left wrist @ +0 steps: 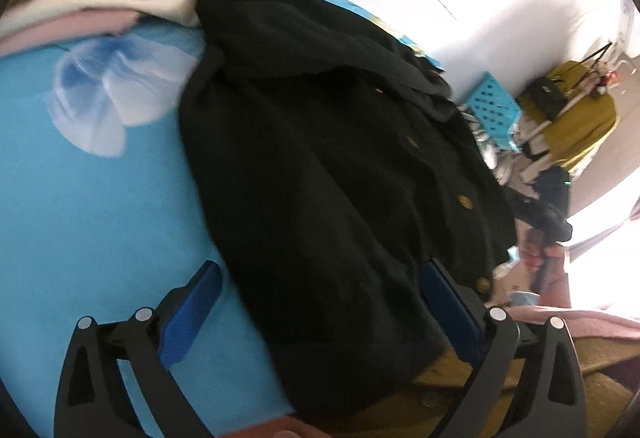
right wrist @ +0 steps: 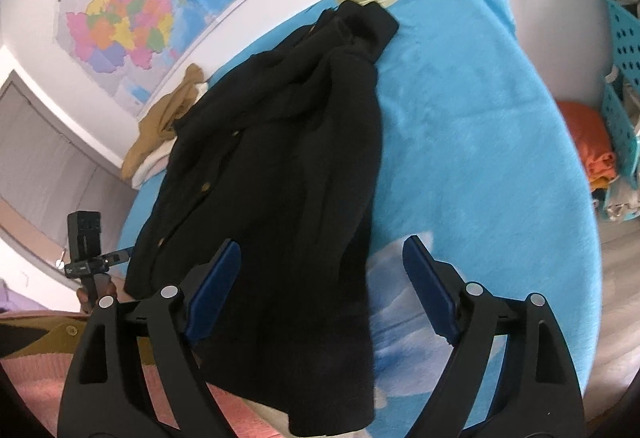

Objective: Fold large clothes

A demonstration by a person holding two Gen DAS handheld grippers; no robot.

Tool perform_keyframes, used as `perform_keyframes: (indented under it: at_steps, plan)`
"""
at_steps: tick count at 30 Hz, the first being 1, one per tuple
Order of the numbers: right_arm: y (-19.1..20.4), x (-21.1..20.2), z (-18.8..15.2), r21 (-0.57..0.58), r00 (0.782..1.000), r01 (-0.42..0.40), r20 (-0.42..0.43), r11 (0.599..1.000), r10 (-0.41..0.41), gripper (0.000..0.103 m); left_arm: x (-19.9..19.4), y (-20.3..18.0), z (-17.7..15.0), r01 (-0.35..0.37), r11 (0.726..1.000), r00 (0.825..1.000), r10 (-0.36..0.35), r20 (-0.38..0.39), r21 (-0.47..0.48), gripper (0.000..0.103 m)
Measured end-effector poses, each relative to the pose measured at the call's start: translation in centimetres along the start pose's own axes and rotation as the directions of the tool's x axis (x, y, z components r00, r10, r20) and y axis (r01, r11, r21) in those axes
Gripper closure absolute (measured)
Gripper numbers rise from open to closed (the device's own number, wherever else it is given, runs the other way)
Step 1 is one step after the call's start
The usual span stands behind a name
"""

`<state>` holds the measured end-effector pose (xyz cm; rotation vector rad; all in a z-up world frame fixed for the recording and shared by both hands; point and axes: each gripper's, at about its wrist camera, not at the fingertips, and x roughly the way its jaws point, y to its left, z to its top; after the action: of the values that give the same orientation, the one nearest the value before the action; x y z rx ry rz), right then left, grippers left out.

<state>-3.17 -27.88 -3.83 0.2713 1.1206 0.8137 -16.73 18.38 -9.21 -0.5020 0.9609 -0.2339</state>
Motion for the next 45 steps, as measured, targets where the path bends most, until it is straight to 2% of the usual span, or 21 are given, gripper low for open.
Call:
perform_keyframes:
  at_steps: [4,7,10,11,17,18,19,20,21,22,23,27,31,33,35,36,38,39,40,42,45]
  plan:
    - [1.1,0.8,-0.4,-0.031,0.997,-0.076,-0.029,0.997,0.075,0.019,0.1,-0.2,-0.9,0.130,0.990,0.990,-0.132,-0.042,-0.046,0.007]
    - [1.5,1.2,-0.7,-0.043,0.993,-0.110,-0.039,0.993,0.108,0.019,0.5,-0.1,-1.5,0.235,0.967,0.968,-0.242,-0.062,-0.093,0.007]
    - [0.8,0.7,-0.6,0.008,0.967,-0.252,-0.023,0.968,0.252,0.020,0.8,-0.3,-1.5,0.275,0.956,0.959,-0.281,-0.045,-0.105,0.007]
    - [0.7,0.6,-0.6,0.010,0.966,-0.259,-0.020,0.966,0.260,0.021,0.9,-0.3,-1.4,0.285,0.953,0.956,-0.291,-0.039,-0.103,0.007]
    - [1.8,1.3,-0.7,-0.042,0.983,-0.182,-0.034,0.982,0.180,0.026,2.8,-1.6,0.4,0.236,0.970,0.972,-0.237,-0.004,-0.062,0.007]
    - [2.0,1.3,-0.8,-0.046,0.983,-0.184,-0.036,0.982,0.183,0.032,3.0,-1.7,0.5,0.235,0.970,0.972,-0.236,0.001,-0.061,0.008]
    - [2.1,1.4,-0.8,-0.043,0.981,-0.193,-0.035,0.980,0.192,0.050,3.2,-1.8,0.6,0.223,0.973,0.975,-0.223,0.007,-0.060,0.019]
    - [2.1,1.6,-0.8,-0.036,0.981,-0.192,-0.031,0.981,0.191,0.065,3.3,-1.4,0.6,0.210,0.976,0.978,-0.210,0.002,-0.067,0.048]
    - [1.8,1.6,-0.9,-0.028,0.980,-0.200,-0.028,0.979,0.199,0.087,3.8,-1.1,0.7,0.183,0.979,0.983,-0.185,-0.014,-0.086,0.063]
    - [1.9,1.5,-0.9,-0.015,0.975,-0.222,-0.015,0.975,0.221,0.087,4.3,-0.8,0.7,0.161,0.981,0.986,-0.166,-0.034,-0.108,0.086]
    - [1.9,1.4,-0.9,-0.018,0.972,-0.233,-0.006,0.972,0.233,0.087,4.3,-0.6,0.7,0.151,0.981,0.987,-0.156,-0.030,-0.121,0.091]
    - [2.9,-0.4,-0.8,-0.050,0.934,-0.351,0.057,0.935,0.353,0.087,2.1,-0.8,1.1,0.206,0.973,0.978,-0.203,0.037,-0.108,0.095]
    - [1.8,0.6,-1.1,-0.014,0.949,-0.315,-0.017,0.949,0.314,0.049,0.6,0.0,1.2,0.230,0.968,0.973,-0.226,0.057,-0.096,0.094]
    - [1.2,1.8,-1.6,0.011,0.960,-0.273,-0.059,0.962,0.273,0.046,1.5,0.6,1.0,0.233,0.966,0.973,-0.231,0.026,-0.116,0.091]
    - [1.1,1.7,-1.8,-0.003,0.964,-0.262,-0.055,0.965,0.261,0.051,2.7,1.2,0.7,0.247,0.957,0.968,-0.251,-0.008,-0.154,0.081]
    - [1.2,1.6,-1.7,-0.001,0.963,-0.265,-0.055,0.964,0.265,0.050,3.3,1.3,0.4,0.242,0.958,0.968,-0.249,-0.024,-0.156,0.079]
    - [1.5,1.5,-1.7,-0.007,0.960,-0.275,-0.058,0.961,0.274,0.047,3.9,1.2,0.1,0.256,0.956,0.964,-0.263,-0.028,-0.145,0.066]
    - [1.8,1.7,-1.7,-0.010,0.961,-0.272,-0.061,0.962,0.271,0.053,3.8,1.3,0.0,0.271,0.952,0.961,-0.277,-0.023,-0.139,0.064]
    - [1.9,2.0,-1.8,0.000,0.959,-0.275,-0.068,0.961,0.274,0.072,3.7,1.2,0.1,0.273,0.953,0.960,-0.278,-0.021,-0.134,0.064]
    - [2.4,2.3,-1.8,-0.004,0.957,-0.286,-0.050,0.958,0.285,0.083,3.6,1.1,0.2,0.236,0.963,0.971,-0.239,-0.011,-0.126,0.091]
    - [4.3,0.8,-1.5,-0.040,0.952,-0.303,0.033,0.952,0.304,0.088,2.5,0.8,0.3,0.214,0.970,0.977,-0.212,0.026,-0.112,0.097]
